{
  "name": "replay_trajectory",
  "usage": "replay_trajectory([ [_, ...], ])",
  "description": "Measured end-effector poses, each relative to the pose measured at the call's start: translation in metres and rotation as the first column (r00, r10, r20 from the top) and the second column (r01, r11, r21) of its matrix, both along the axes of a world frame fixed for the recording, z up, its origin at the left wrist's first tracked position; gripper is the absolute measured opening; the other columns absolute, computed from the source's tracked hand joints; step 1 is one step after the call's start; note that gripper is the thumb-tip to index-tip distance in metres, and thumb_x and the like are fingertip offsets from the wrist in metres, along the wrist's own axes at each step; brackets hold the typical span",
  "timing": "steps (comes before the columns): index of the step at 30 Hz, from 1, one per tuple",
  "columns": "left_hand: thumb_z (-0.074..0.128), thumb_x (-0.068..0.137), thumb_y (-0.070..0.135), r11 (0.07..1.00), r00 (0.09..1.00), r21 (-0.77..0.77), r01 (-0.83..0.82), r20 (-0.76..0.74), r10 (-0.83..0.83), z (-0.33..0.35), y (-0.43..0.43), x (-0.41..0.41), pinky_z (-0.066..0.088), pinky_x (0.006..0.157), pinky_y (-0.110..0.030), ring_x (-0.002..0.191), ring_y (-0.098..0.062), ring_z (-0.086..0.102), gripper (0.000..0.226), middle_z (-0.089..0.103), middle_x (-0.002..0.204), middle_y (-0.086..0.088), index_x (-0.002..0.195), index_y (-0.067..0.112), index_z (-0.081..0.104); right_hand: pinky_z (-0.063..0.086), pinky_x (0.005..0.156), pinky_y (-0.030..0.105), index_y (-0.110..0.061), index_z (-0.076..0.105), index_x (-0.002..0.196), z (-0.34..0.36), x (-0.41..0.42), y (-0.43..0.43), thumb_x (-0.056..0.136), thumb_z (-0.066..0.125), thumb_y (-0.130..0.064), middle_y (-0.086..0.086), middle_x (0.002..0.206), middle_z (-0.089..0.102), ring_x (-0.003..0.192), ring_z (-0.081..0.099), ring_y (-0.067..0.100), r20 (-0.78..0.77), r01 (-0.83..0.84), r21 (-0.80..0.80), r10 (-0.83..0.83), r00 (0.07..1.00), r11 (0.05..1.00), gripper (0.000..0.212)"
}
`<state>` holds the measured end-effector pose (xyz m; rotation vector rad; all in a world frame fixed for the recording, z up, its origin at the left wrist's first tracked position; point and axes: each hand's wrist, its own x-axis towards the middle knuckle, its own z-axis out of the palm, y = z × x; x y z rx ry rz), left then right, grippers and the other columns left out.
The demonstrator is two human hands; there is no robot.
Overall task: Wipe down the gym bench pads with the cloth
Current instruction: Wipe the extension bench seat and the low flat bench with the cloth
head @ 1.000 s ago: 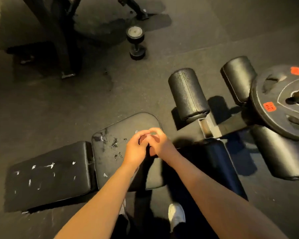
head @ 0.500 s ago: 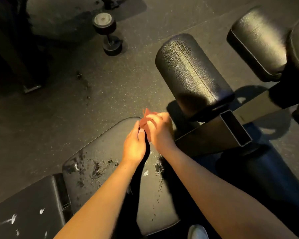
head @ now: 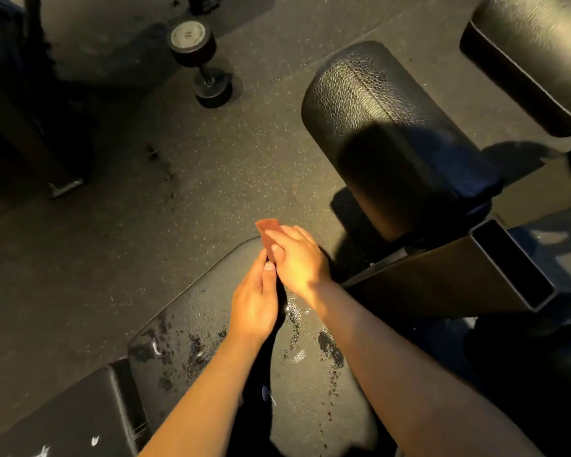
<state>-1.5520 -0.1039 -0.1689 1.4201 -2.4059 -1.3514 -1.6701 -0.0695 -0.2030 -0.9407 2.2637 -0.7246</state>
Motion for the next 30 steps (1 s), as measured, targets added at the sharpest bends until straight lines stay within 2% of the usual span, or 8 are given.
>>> replay_trajectory([
  [3, 0.026, 0.111, 0.033, 1.0, 0.999, -0.001, 0.023, -0.023, -0.023, 0.004, -0.005, 0.002, 0.031, 0.096, -0.017, 0.139, -0.017, 0.044, 0.047, 0.046, 0.155, 0.005, 0.157, 0.036, 0.03, 0.044, 0.103, 0.041, -0.036, 0.055, 0.134, 0.004, -0.01, -0.014, 0.1, 0.039, -0.032, -0.004, 0.138, 0.055, 0.127, 0.047, 0.025, -0.005, -0.073, 0.076, 0.073, 0.997, 0.994, 0.038],
  [6, 0.025, 0.111, 0.032, 0.992, 0.992, -0.021, 0.123, -0.037, -0.124, 0.005, 0.001, 0.004, 0.033, 0.1, -0.016, 0.137, -0.007, 0.042, 0.048, 0.04, 0.156, 0.014, 0.158, 0.038, 0.024, 0.05, 0.093, 0.041, -0.034, 0.055, 0.131, 0.007, -0.007, 0.008, 0.098, 0.047, -0.034, -0.002, 0.131, 0.057, 0.118, 0.054, 0.027, -0.009, 0.014, 0.037, -0.014, 1.0, 0.999, 0.033],
  [9, 0.026, 0.11, 0.034, 0.994, 0.994, 0.002, 0.106, 0.003, -0.106, 0.003, 0.003, 0.004, 0.03, 0.116, -0.028, 0.144, -0.011, 0.037, 0.048, 0.04, 0.159, 0.005, 0.157, 0.026, 0.032, 0.047, 0.096, 0.039, -0.037, 0.045, 0.142, 0.012, -0.002, 0.031, 0.1, 0.046, -0.037, 0.0, 0.135, 0.053, 0.124, 0.049, 0.025, -0.019, 0.104, 0.116, -0.102, 0.995, 0.988, 0.043],
  [12, 0.029, 0.11, 0.034, 0.994, 0.993, 0.003, 0.11, 0.037, -0.11, 0.003, 0.004, 0.002, 0.023, 0.119, -0.026, 0.147, -0.012, 0.033, 0.049, 0.038, 0.16, 0.003, 0.156, 0.02, 0.036, 0.041, 0.099, 0.041, -0.038, 0.034, 0.148, 0.011, 0.001, 0.044, 0.103, 0.037, -0.041, 0.002, 0.14, 0.046, 0.129, 0.041, 0.024, -0.052, 0.14, 0.242, -0.131, 0.99, 0.96, 0.045],
  [17, 0.029, 0.11, 0.034, 0.994, 0.994, -0.035, 0.104, 0.026, -0.103, 0.001, 0.005, 0.001, 0.026, 0.118, -0.024, 0.145, -0.009, 0.035, 0.047, 0.041, 0.158, 0.006, 0.154, 0.026, 0.04, 0.045, 0.1, 0.041, -0.039, 0.044, 0.146, -0.002, -0.01, 0.021, 0.097, 0.038, -0.043, 0.007, 0.128, 0.061, 0.122, 0.052, 0.03, 0.041, 0.099, 0.074, -0.102, 0.994, 0.992, 0.049],
  [22, 0.027, 0.109, 0.037, 0.99, 0.992, -0.088, 0.115, 0.06, -0.11, -0.005, 0.009, -0.001, 0.028, 0.116, -0.027, 0.146, -0.01, 0.034, 0.048, 0.037, 0.16, 0.009, 0.156, 0.032, 0.035, 0.046, 0.093, 0.039, -0.052, 0.027, 0.149, -0.001, -0.005, 0.029, 0.102, 0.037, -0.045, 0.004, 0.132, 0.055, 0.12, 0.05, 0.03, -0.049, 0.052, 0.138, -0.046, 0.998, 0.989, 0.048],
  [26, 0.028, 0.109, 0.038, 0.99, 0.987, -0.061, 0.131, 0.107, -0.123, -0.004, 0.023, -0.004, 0.015, 0.116, -0.019, 0.151, -0.006, 0.02, 0.05, 0.022, 0.166, 0.008, 0.157, 0.027, 0.032, 0.047, 0.085, 0.039, -0.049, 0.023, 0.153, 0.006, 0.015, 0.076, 0.102, 0.036, -0.047, 0.008, 0.125, 0.054, 0.118, 0.051, 0.03, -0.079, 0.108, 0.138, -0.098, 0.992, 0.985, 0.052],
  [30, 0.036, 0.108, 0.033, 0.969, 0.975, -0.131, 0.209, 0.109, -0.195, -0.008, 0.04, -0.003, 0.011, 0.126, -0.035, 0.155, -0.015, 0.013, 0.046, 0.023, 0.166, 0.003, 0.152, 0.023, 0.043, 0.046, 0.09, 0.041, -0.045, 0.018, 0.154, 0.011, 0.031, 0.112, 0.102, 0.036, -0.04, 0.007, 0.128, 0.053, 0.122, 0.047, 0.028, -0.068, 0.143, 0.157, -0.134, 0.989, 0.977, 0.055],
])
